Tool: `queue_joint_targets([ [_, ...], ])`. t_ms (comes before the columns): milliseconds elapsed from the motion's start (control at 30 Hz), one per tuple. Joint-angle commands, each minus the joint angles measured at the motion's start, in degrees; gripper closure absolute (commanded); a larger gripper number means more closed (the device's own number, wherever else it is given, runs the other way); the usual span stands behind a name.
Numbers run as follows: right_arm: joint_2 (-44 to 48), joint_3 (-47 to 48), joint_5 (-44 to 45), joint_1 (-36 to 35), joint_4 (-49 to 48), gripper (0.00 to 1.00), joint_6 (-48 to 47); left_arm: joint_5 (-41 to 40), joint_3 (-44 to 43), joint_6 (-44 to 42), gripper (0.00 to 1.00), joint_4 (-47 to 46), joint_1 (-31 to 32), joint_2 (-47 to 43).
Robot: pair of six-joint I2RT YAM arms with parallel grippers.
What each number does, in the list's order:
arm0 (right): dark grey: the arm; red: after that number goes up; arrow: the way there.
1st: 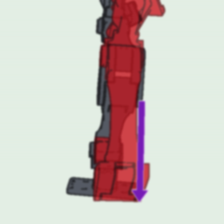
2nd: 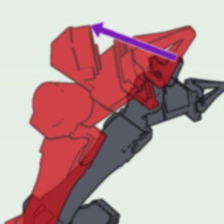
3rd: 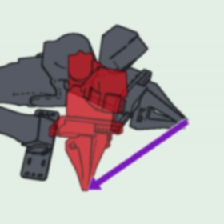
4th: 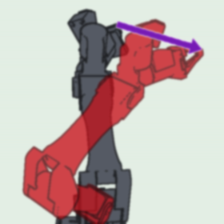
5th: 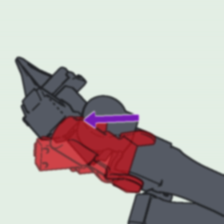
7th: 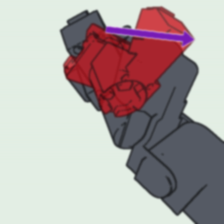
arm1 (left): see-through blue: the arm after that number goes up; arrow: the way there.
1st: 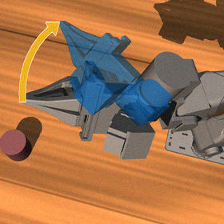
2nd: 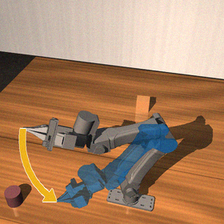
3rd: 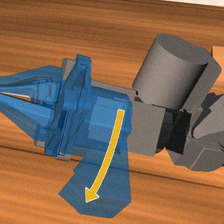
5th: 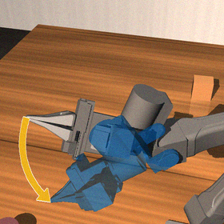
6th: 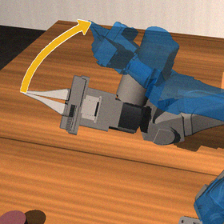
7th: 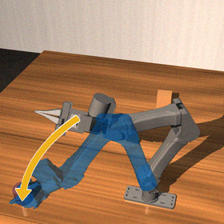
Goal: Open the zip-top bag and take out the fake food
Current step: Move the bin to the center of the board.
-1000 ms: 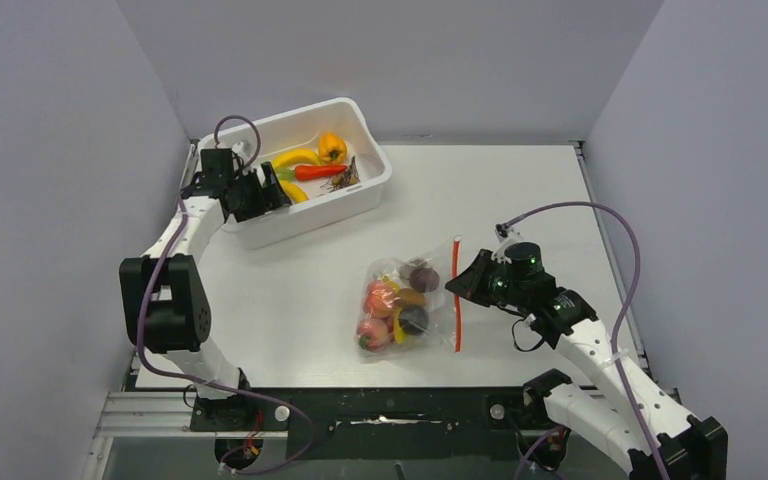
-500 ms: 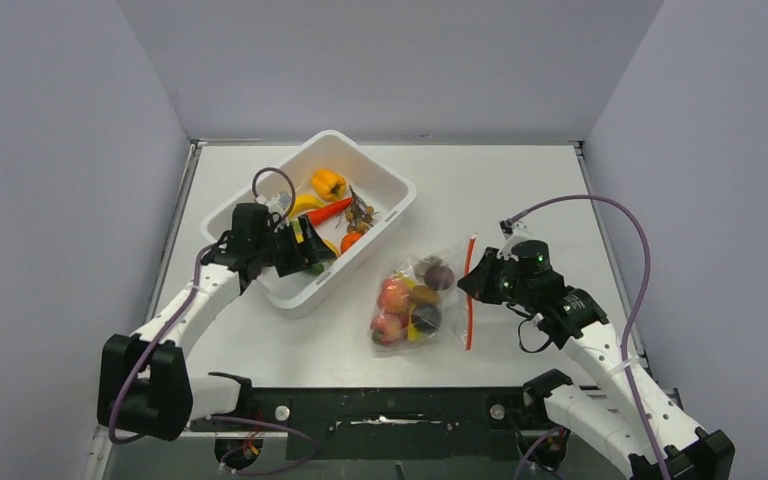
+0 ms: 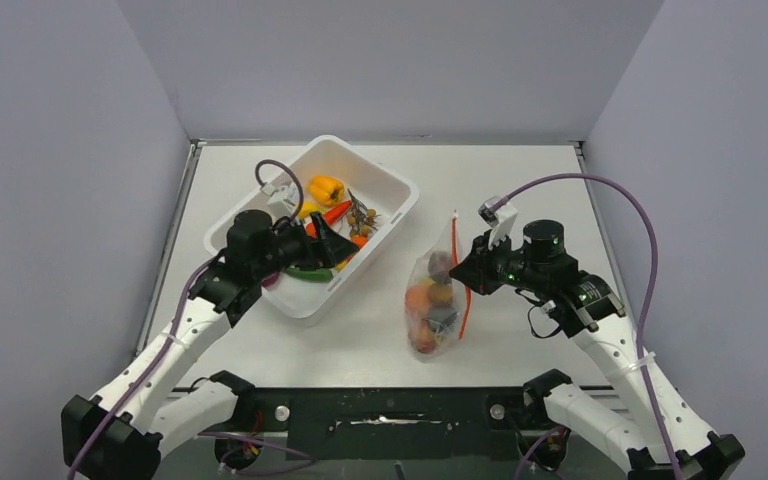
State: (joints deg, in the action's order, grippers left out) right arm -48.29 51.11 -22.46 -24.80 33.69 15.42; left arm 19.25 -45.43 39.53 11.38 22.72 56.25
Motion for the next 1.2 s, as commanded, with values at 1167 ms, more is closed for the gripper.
queue_joint_targets([
  [1167,-3.47,10.75,-30.35,-1.80,9.48,1.00,-22.43,4.25,21.25,-8.06,0.24,-50.04,12.51,-10.38],
])
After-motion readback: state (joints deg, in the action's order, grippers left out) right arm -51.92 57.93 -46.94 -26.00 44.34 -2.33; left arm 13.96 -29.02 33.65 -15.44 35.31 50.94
